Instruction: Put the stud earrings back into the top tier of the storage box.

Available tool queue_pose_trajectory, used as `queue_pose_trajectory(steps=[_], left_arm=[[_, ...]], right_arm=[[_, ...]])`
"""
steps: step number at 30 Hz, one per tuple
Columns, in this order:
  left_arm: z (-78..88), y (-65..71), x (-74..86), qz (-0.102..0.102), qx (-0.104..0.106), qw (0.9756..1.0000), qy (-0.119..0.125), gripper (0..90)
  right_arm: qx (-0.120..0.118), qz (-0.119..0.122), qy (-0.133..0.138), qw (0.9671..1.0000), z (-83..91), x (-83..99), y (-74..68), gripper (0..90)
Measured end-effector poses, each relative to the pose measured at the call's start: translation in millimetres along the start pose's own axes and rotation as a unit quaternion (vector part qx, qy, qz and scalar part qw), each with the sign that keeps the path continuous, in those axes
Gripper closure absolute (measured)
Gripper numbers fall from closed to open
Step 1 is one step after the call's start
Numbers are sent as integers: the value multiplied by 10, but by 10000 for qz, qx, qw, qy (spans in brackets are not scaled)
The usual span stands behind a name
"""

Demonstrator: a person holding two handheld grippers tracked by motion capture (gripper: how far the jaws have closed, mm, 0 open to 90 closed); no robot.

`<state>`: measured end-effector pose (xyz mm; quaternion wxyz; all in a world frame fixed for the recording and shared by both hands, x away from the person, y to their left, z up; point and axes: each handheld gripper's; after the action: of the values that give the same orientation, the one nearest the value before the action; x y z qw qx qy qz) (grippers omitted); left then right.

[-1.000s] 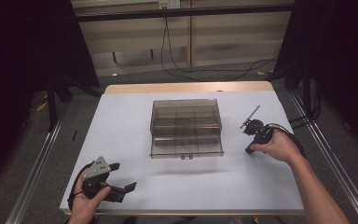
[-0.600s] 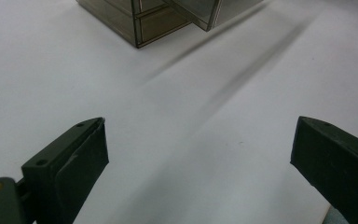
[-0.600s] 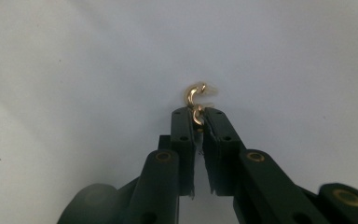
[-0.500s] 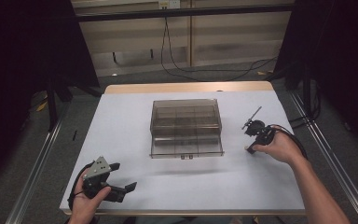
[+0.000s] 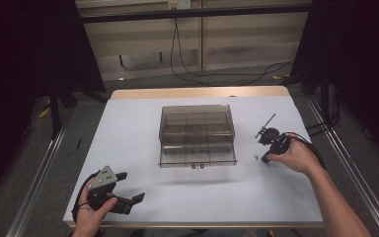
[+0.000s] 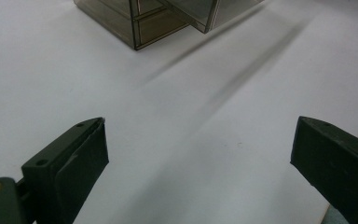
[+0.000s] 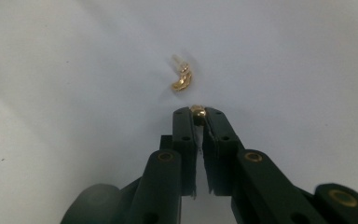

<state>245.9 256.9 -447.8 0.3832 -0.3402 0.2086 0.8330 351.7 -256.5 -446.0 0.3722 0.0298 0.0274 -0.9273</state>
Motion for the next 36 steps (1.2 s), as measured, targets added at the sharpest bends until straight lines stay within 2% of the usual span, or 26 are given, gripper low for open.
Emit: queue_pose_trajectory(steps=[10,13,17,27,36], left_arm=[[3,2,0,-25,20,10000,4,39],[-1,1,-2,-31,12,10000,-5,40],[1,4,-2,-35,5,10000,-6,40],[-5,6,-5,-30,16,10000,-11,40],[-4,6,-5,-33,14,10000,-8,40]], right_arm=[[-56,219,104,9997,27,-10,-137,846],[-101,334,156,9993,38,-20,-180,846],[-224,341,211,9989,60,-35,-235,846],[-410,433,528,9968,192,-6,-296,846],[-462,576,789,9941,316,11,-346,846]])
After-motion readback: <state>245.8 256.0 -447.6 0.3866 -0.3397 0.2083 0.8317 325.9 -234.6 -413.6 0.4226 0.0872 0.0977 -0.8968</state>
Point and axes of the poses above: each handheld gripper's, and its own axes: z roughly backward along the jaws, x roughly out of its underside, y roughly to its right, and after that the axes turned 7 degrees about -y, right-handed
